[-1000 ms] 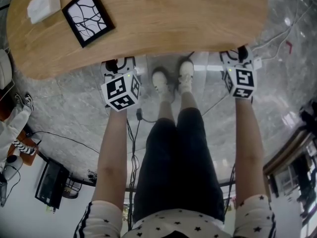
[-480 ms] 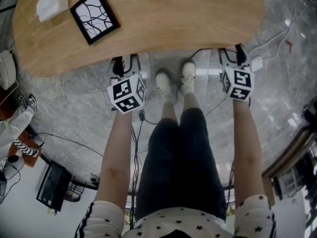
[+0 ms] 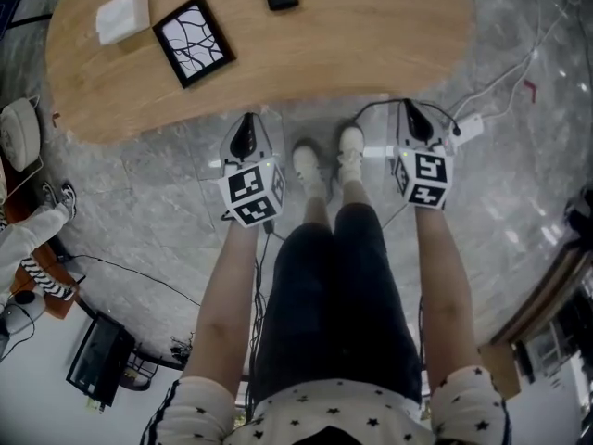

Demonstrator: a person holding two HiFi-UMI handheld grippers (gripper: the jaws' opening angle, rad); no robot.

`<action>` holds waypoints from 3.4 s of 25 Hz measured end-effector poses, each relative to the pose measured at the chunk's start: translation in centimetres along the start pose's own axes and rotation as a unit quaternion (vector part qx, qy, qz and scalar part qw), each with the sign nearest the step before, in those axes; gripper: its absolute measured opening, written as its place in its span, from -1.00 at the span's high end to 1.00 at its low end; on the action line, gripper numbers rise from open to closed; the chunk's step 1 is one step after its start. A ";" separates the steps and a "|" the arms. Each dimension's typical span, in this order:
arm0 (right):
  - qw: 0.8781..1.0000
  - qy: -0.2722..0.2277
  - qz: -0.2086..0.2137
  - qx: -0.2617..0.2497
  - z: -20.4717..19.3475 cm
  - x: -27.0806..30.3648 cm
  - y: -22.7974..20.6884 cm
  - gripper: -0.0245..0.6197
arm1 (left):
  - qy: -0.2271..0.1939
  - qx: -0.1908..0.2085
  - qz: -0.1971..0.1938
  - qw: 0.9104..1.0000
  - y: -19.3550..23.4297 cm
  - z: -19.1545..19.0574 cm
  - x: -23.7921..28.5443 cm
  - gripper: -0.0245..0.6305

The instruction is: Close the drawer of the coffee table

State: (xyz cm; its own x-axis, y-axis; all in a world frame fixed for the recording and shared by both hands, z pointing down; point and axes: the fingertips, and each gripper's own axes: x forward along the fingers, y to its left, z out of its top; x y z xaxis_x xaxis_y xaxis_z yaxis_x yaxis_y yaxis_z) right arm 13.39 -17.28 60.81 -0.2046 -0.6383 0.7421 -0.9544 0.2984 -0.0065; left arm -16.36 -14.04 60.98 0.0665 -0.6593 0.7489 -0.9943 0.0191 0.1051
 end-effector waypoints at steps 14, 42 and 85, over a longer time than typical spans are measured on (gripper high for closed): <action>0.999 -0.027 0.035 0.010 7.6 -7.0 4.4 0.90 | -0.014 0.003 -0.041 0.999 -5.0 5.9 -6.6 0.91; 0.991 -0.085 0.100 0.009 19.4 -24.3 11.3 0.90 | -0.040 0.022 -0.095 0.994 -11.4 15.6 -23.6 0.91; 0.983 -0.149 0.104 -0.020 23.1 -32.6 14.3 0.90 | -0.068 0.069 -0.145 0.985 -12.7 19.4 -31.9 0.91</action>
State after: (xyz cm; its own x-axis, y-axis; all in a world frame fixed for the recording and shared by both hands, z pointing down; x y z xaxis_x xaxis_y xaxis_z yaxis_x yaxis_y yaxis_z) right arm 1.40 -8.59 21.10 -0.4541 -0.7384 0.4986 -0.8773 0.4683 -0.1055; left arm -7.45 -7.87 23.04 0.3463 -0.7167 0.6053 -0.9378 -0.2804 0.2045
